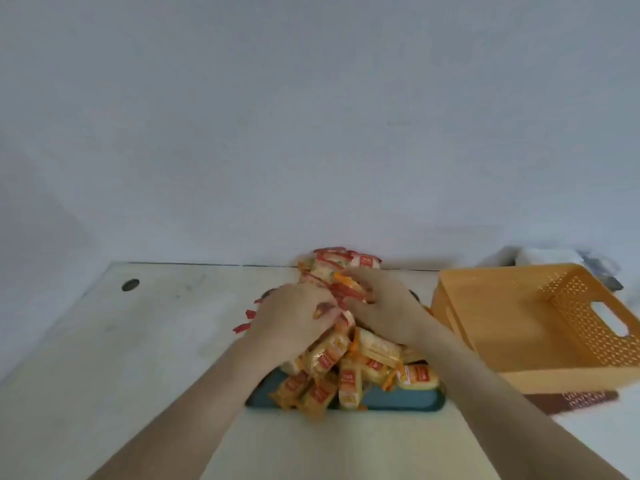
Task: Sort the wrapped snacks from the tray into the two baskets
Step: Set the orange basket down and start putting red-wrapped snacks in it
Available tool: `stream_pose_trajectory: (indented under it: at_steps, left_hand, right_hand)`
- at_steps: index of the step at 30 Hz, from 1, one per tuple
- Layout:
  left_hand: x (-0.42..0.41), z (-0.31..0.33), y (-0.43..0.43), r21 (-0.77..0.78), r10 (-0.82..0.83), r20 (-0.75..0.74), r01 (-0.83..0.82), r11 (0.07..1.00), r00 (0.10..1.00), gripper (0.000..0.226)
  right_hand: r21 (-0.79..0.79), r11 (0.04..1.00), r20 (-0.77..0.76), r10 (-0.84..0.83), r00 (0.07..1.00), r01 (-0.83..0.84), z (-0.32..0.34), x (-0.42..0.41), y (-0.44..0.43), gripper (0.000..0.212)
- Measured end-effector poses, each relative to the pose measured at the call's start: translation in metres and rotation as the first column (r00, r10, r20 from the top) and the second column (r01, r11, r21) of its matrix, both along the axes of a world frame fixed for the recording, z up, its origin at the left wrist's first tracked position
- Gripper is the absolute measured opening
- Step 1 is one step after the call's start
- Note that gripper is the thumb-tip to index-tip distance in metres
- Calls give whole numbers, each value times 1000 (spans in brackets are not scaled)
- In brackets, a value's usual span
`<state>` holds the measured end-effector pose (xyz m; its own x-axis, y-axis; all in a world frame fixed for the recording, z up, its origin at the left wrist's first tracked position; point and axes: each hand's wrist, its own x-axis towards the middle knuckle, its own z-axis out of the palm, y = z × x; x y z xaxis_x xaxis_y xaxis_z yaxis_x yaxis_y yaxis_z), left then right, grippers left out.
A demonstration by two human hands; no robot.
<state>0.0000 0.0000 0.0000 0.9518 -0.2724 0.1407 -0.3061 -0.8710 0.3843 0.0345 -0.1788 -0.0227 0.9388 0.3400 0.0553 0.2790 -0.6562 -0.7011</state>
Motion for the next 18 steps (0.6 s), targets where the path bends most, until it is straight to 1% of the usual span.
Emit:
stream_pose_trajectory:
  at_steps: [1, 2, 3, 4, 5, 7, 8, 9, 11, 14, 16, 18]
  left_hand:
    - [-1, -17, -3, 50, -12, -1, 12, 999, 1000, 23]
    - [0, -34, -4, 95, -36, 32, 33, 995, 999, 25]
    - [-1, -57, -5, 110, -72, 55, 66, 992, 996, 30]
    - [-5, -78, -7, 142, -100, 54, 91, 986, 994, 38]
    - [-7, -103, -10, 193, -121, 66, 106, 975, 990, 50]
    - [-13, -140, -14, 317, -108, 97, 72, 946, 989, 72]
    - [-15, -155, -15, 345, -84, 136, 32, 938, 987, 80]
    - [-16, -169, -18, 366, -82, 173, 13, 930, 981, 84]
    - [-16, -183, -19, 371, -61, 246, -36, 928, 967, 85]
    - [-12, -190, -18, 344, -11, 352, -118, 931, 936, 80]
    - [-13, -196, -18, 297, 28, 404, -160, 941, 914, 75]
    - [-15, -200, -22, 262, 30, 465, -170, 950, 885, 70]
  right_hand:
    - [-36, 999, 30, 20, 999, -19, -18, 0, 1, 56]
    - [-94, 995, 60, 35, 998, -29, -32, 1, 0, 62]
    - [-133, 991, 65, 39, 997, -30, -52, 2, -3, 69]
    - [-176, 984, 50, 47, 998, -37, -66, -3, -6, 75]
    - [-190, 981, 80, 57, 995, -40, -90, -3, -10, 80]
    - [-222, 975, 138, 64, 988, -33, -116, -7, -21, 83]
    - [-239, 971, 153, 70, 986, -32, -122, -11, -25, 83]
    - [-221, 974, 166, 75, 983, -37, -133, -14, -30, 85]
    - [-228, 973, 194, 81, 978, -36, -142, -18, -37, 90]
    - [-317, 948, 323, 75, 944, 33, -150, -22, -41, 90]
    - [-299, 949, 428, 44, 903, 96, -158, -26, -42, 80]
    - [-258, 953, 545, 9, 838, 158, -166, -28, -44, 64]
